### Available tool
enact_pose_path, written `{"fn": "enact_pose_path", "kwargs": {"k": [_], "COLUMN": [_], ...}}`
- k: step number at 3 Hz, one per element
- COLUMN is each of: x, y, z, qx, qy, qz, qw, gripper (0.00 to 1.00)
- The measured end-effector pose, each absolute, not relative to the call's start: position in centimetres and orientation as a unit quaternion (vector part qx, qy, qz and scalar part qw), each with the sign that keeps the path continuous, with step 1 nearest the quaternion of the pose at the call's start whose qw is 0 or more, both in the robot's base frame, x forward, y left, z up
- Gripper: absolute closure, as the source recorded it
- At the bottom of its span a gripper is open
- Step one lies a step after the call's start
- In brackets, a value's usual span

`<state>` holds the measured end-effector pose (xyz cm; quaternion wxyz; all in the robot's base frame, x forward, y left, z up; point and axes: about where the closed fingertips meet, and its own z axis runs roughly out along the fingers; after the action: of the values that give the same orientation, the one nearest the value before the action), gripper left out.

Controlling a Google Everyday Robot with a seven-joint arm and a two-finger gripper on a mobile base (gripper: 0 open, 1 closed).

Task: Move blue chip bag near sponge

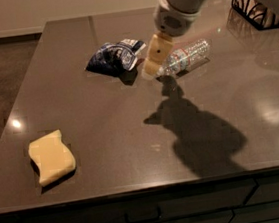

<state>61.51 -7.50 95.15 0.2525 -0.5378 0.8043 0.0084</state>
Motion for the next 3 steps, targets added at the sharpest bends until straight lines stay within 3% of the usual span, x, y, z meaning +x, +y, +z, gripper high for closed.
{"fn": "enact_pose_path", "kwargs": {"k": [3], "x": [68.0], "y": [-0.4], "z": [91.9], "qx": [-0.549], "qy": [0.801], "qz": [0.023], "qw": [0.238], "gripper": [0.00]}}
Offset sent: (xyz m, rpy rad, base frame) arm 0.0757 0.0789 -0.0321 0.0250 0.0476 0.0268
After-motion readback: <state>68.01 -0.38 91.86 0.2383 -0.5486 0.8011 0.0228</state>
